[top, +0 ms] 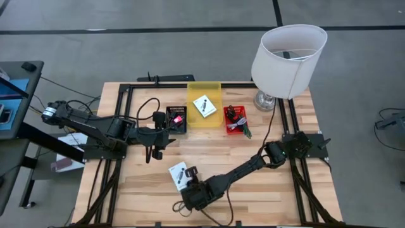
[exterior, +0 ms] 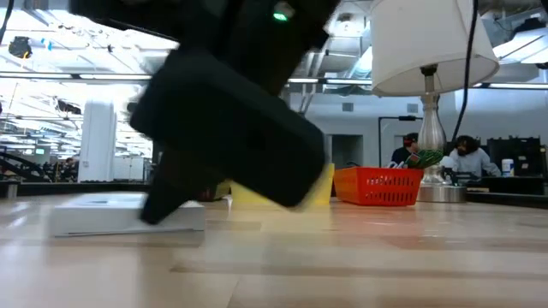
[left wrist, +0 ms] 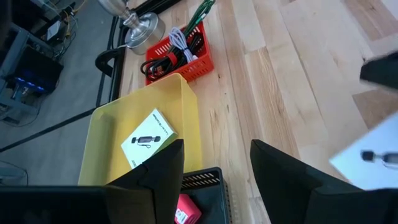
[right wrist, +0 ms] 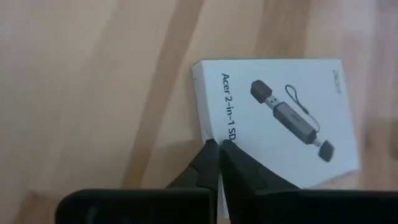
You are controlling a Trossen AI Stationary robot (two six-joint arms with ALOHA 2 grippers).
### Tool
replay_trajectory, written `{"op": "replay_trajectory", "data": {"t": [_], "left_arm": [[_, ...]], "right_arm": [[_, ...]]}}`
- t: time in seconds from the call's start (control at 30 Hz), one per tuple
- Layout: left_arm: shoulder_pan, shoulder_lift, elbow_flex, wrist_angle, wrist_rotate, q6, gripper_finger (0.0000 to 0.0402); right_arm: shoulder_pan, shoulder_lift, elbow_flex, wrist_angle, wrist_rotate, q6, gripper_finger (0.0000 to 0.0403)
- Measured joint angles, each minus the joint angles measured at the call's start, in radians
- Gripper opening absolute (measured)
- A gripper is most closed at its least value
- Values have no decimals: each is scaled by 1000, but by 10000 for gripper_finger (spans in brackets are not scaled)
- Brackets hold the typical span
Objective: Pick and place items into bin
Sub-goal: Put the white card reader box into the yellow bin
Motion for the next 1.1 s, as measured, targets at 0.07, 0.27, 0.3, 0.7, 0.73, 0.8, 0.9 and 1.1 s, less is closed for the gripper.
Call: {"op": "replay_trajectory", "data": {"t": [0.07,0.27,0.3,0.7,0.73,0.8,0.9,1.1], "left_arm": [[0,0,0,0,0,0,178],[0,0,0,1,0,0,178],[0,0,0,0,0,0,178],[0,0,0,0,0,0,178],[0,0,0,0,0,0,178],[0,0,0,0,0,0,178],[0,0,0,0,0,0,178],[0,0,0,0,0,0,178]], "right_arm": [[26,-23,-9,-46,72,3,1],[92,-97,-22,-232,257,73,1],[98,-113,-21,-256,293,90,1],[46,-214,-15,-448,531,132,1],[28,-215,-15,-456,535,125,1],[-11,-216,-15,-465,537,111,1],[-64,-217,-15,-489,423,105,1],[-89,-217,-15,-498,21,156,0]]}}
